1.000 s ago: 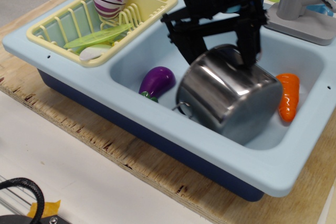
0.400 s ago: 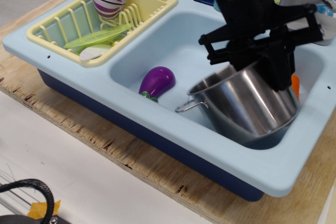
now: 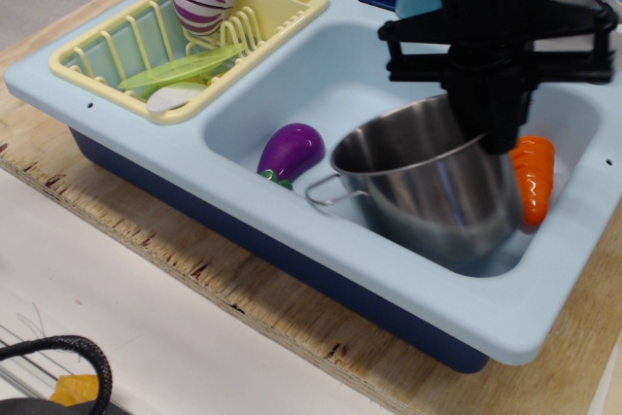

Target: Flip pot upright which is in sink

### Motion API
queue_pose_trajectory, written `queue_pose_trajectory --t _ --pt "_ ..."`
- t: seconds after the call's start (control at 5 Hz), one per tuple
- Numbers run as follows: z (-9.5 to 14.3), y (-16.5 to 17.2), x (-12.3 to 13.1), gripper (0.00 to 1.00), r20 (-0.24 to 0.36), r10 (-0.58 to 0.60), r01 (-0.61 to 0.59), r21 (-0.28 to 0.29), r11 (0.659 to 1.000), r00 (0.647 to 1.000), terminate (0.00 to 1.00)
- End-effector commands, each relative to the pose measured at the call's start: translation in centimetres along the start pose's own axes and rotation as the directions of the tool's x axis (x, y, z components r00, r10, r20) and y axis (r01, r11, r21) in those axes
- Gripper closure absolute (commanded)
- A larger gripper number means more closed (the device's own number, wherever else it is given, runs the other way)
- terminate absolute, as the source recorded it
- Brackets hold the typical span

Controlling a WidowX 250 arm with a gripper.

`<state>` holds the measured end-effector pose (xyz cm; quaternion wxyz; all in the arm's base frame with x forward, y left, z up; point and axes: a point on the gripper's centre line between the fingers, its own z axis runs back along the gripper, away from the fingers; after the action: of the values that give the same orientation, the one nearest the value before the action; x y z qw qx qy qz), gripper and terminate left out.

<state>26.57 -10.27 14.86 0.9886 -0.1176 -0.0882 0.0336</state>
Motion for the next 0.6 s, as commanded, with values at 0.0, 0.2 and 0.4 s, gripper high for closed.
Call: queue_pose_trajectory --t 0.0,0.2,0.4 --pt "0.0 2.0 1.8 1.00 0.088 -0.107 0.098 0.100 0.990 0.990 0.00" --pt "-1.5 3.3 2.3 1.00 0.122 -0.158 0.144 0.112 0.983 0.980 0.00" --pt "-1.5 3.3 2.3 0.00 0.122 -0.158 0.144 0.112 0.983 0.980 0.00"
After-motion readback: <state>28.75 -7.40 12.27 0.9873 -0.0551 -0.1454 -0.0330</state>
